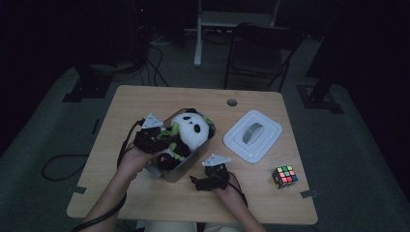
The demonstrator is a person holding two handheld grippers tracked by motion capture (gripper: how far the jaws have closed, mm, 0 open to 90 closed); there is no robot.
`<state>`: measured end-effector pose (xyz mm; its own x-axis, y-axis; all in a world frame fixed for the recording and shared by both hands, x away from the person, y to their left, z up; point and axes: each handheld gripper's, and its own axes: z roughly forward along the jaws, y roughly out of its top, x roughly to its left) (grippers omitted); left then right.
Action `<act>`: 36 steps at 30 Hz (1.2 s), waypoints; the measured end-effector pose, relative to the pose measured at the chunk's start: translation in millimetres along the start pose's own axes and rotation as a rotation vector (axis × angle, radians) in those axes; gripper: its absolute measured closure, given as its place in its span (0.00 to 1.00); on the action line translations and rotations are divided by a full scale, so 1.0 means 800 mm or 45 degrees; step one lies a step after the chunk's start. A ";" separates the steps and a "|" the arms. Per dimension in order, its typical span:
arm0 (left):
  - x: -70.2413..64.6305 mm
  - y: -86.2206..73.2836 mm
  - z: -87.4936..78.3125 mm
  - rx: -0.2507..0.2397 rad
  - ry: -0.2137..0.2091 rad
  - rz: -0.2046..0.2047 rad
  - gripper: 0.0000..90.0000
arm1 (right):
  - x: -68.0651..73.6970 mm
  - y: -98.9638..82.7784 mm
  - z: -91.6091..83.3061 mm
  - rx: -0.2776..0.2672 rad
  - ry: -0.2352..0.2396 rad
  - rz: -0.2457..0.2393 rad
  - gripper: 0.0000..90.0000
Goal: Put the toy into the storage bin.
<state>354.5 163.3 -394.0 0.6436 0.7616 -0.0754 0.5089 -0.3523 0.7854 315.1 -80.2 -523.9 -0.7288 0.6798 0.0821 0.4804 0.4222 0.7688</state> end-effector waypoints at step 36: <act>0.104 -0.027 -0.056 -0.225 0.147 -0.189 0.16 | -0.009 -0.001 -0.007 0.001 -0.004 0.013 0.15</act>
<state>371.1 258.6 -389.7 0.4948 0.8585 -0.1351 0.4787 -0.1395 0.8668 317.0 -88.8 -522.0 -0.7222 0.6860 0.0878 0.4881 0.4156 0.7675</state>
